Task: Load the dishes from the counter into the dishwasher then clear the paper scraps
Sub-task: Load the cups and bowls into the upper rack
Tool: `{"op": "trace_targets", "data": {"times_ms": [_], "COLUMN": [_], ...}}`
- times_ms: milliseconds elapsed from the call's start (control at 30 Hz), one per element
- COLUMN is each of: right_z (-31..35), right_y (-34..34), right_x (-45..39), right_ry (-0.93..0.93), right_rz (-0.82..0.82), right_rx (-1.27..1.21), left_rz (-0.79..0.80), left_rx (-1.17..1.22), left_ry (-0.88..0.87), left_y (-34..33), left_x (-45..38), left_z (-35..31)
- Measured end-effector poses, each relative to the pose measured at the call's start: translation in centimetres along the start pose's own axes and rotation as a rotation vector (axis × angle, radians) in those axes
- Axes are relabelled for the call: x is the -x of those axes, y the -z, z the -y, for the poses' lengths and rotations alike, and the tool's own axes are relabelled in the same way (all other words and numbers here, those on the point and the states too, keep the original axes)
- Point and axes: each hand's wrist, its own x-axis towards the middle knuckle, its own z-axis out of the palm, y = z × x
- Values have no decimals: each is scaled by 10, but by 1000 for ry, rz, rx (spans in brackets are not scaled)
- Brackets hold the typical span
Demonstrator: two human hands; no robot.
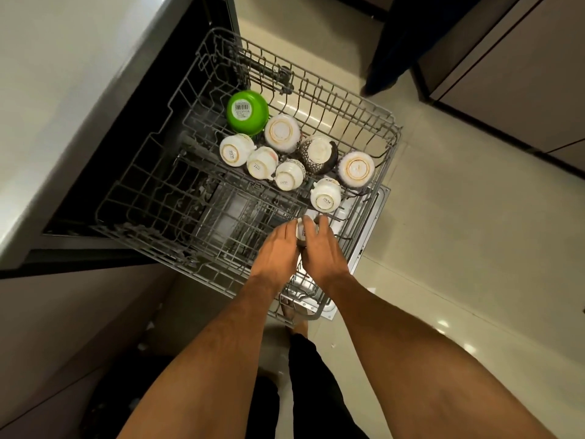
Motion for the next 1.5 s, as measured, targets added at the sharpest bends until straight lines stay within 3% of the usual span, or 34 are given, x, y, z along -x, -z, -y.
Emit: {"op": "trace_targets", "data": {"times_ms": [333,700,967,1233,1500], "right_z": [7,12,16,48,141], "right_y": [16,5,14,37,84], "right_x": [7,-7,2,28,57], "right_ry": [49,20,10,39,225], "right_rz": [-66,30,13,-19,-162], "right_rx": [9,79,93,194,502], "left_rz": [-104,9,-15,-116,-221], "left_rx": [30,44,52,-113,-343], "left_ry": [-28,67,89,18,49], "left_y": [11,1,11,53,145], "left_x": [11,-9,-3,26,85], "left_z": [-1,-2,-3,-5,25]}}
